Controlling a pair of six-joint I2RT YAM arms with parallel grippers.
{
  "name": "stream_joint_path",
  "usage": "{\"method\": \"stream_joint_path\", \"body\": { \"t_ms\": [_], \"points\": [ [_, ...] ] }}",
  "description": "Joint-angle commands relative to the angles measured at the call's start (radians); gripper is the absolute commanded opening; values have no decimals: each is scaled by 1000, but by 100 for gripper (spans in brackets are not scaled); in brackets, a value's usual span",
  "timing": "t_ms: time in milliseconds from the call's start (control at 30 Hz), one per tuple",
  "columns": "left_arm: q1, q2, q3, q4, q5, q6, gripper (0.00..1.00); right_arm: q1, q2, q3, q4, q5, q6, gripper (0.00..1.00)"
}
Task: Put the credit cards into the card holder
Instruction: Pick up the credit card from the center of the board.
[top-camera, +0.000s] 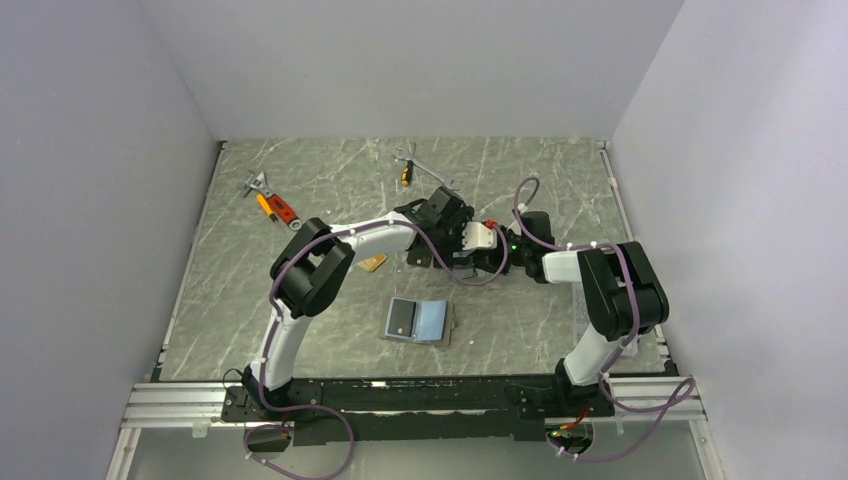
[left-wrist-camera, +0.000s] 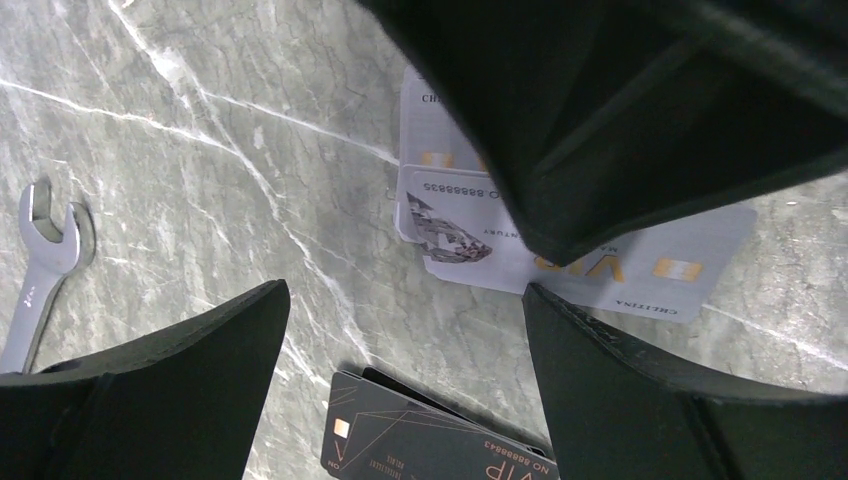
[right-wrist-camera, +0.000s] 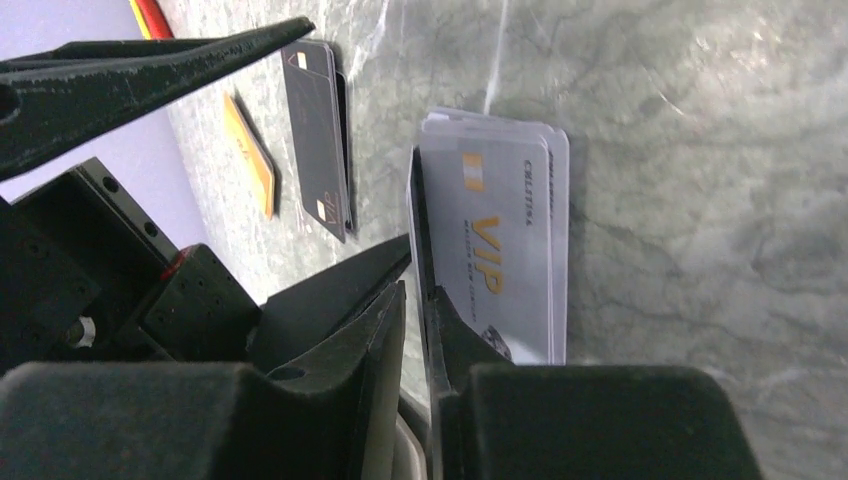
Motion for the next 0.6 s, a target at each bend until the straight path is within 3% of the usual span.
{"method": "stream_joint_path", "body": {
  "t_ms": [0,100,200,333,567],
  "points": [
    [24,-33,33,-84,64,-47,95,17,42,67,-4,-11,-22,15],
    [84,-79,80,-142,159,-158,99,17,-12,77,-60,28,-56,0],
    [156,-125,111,-193,283,-278,99,11,-89,58,-94,40,-85,0],
    [223,-193,101,-203,463,-453,99,0,-201,-4,-17,17,-81,0],
    [243,-224,-26,-40,801,-830,99,-5,-338,-83,76,-40,-79,0]
  ]
}}
